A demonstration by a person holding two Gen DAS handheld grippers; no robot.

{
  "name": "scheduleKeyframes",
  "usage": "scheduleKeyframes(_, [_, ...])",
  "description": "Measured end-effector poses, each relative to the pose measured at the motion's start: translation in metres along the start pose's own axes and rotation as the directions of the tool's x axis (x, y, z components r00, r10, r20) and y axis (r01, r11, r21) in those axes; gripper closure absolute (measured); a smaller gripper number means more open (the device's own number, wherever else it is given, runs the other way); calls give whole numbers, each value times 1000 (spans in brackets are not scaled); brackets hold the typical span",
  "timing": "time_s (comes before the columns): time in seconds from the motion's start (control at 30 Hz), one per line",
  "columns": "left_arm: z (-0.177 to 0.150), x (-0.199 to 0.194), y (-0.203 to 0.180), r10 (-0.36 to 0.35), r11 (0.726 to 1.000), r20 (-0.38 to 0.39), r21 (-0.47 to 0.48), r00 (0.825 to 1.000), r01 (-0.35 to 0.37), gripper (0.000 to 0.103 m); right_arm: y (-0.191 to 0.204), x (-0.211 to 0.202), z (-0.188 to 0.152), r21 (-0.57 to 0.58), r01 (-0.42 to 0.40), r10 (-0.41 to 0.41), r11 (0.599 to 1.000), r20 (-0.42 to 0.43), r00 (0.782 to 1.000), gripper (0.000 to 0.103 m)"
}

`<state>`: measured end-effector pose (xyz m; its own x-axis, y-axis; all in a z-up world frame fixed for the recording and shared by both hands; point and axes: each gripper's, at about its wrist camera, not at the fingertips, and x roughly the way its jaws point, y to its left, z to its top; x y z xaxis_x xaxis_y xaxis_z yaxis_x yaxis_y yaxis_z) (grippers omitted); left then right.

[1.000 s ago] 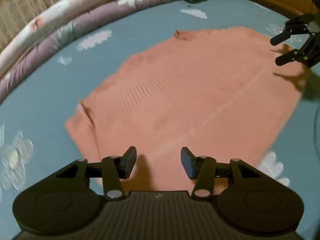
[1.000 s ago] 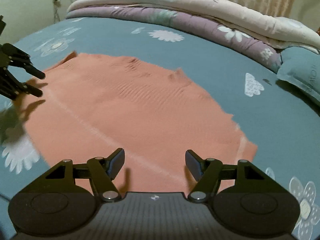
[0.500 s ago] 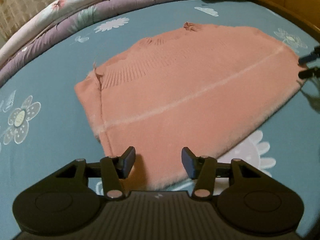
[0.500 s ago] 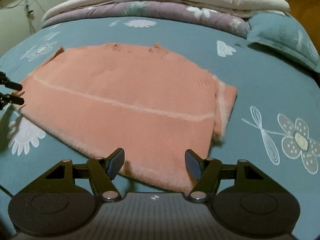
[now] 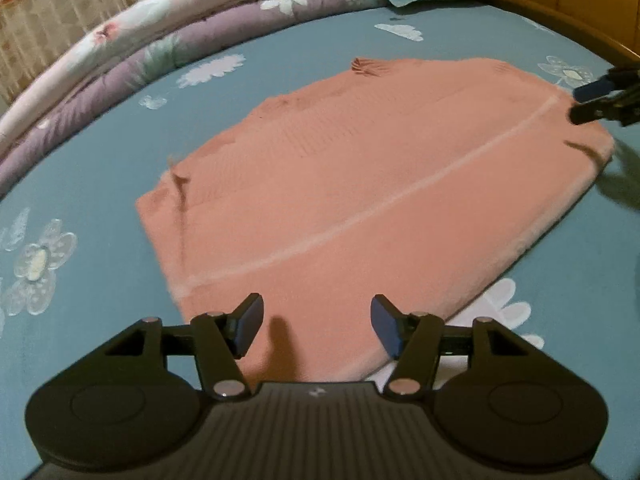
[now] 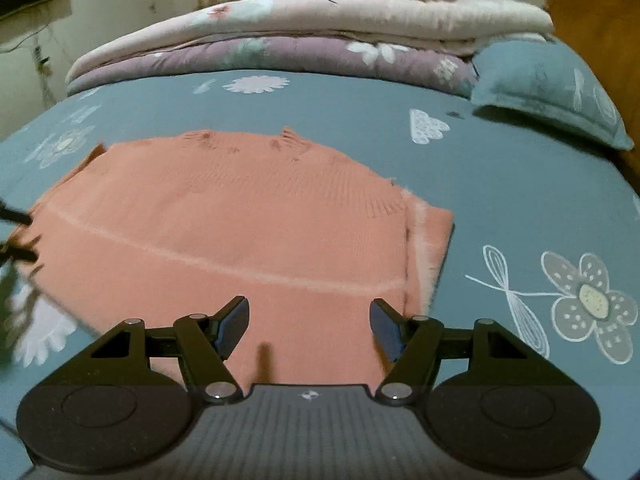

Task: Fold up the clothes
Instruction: 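Withdraw both open tools above the folded sweater, then grasp the folded sweater's edge with the left tool while the right tool grasps beside it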

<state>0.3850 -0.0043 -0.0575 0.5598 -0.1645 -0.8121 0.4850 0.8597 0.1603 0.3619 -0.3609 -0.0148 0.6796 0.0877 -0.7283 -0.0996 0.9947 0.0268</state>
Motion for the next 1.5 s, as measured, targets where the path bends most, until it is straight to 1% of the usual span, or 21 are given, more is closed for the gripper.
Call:
scheduleKeyframes(0.1, [-7,8,7,4,998,-27,-61,1000,-6,40,-14,10,-7,13,15,-15,1000,-52,999,31])
scheduleKeyframes(0.17, [-9,-3,6,23,998,-21,-52,1000,-24,39,-8,-7,-8,-45,32,-34,998,-43,999,31])
scheduleKeyframes(0.2, [-9,-9,1,45,999,-12,-7,999,-45,36,-4,-15,-9,-80,39,-42,996,-38,998,30])
scheduleKeyframes(0.23, [-10,-16,-6,73,996,1,54,997,-73,33,2,-22,-9,-123,48,-52,991,-30,998,25])
scheduleKeyframes(0.27, [-9,-21,-14,91,988,11,122,996,-92,26,9,-28,-11,-171,59,-62,984,-17,998,23])
scheduleKeyframes(0.3, [-8,-25,-22,106,975,18,193,994,-107,23,19,-33,-12,-228,68,-72,971,-6,997,20])
scheduleKeyframes(0.33, [-9,-27,-35,118,952,25,280,993,-120,23,30,-34,-14,-296,77,-81,952,0,997,19])
scheduleKeyframes(0.4, [-14,-27,-60,146,880,39,452,989,-147,23,52,-31,-24,-443,99,-110,891,0,994,19])
scheduleKeyframes(0.47, [-22,-21,-82,184,782,59,596,981,-183,23,72,-22,-41,-597,149,-179,788,8,984,19])
scheduleKeyframes(0.53, [-32,-13,-95,229,694,85,685,970,-224,23,84,-14,-57,-714,181,-239,676,20,971,19])
scheduleKeyframes(0.57, [-34,-10,-98,244,673,97,699,965,-240,23,88,-12,-67,-760,195,-264,620,32,964,19])
scheduleKeyframes(0.6, [-36,-8,-99,254,664,108,703,961,-254,23,89,-10,-74,-788,207,-283,580,43,958,18])
scheduleKeyframes(0.67, [-39,-3,-101,274,645,130,710,953,-282,22,91,-7,-83,-814,227,-306,535,64,950,17])
scheduleKeyframes(0.73, [-36,3,-104,281,632,152,714,948,-301,21,95,-3,-81,-808,255,-318,532,89,944,11])
scheduleKeyframes(0.9, [-22,15,-119,264,600,216,727,940,-335,21,116,17,-68,-799,285,-281,529,152,948,11])
scheduleKeyframes(0.97, [-16,19,-126,247,588,240,733,939,-342,21,127,25,-64,-805,299,-264,513,184,947,11])
scheduleKeyframes(1.07, [-9,24,-132,223,585,270,731,937,-350,21,142,33,-59,-817,312,-231,485,225,947,11])
scheduleKeyframes(1.17, [-5,29,-132,212,576,298,731,931,-365,20,150,38,-55,-820,322,-199,472,257,946,11])
scheduleKeyframes(1.3, [-10,31,-118,237,578,297,722,925,-380,19,150,41,-53,-812,326,-190,483,267,945,11])
scheduleKeyframes(1.43, [-16,31,-99,272,584,288,709,918,-396,18,122,34,-57,-802,351,-267,484,247,931,11])
scheduleKeyframes(1.5, [-18,32,-85,303,600,269,692,914,-402,18,108,31,-59,-794,364,-304,487,237,923,11])
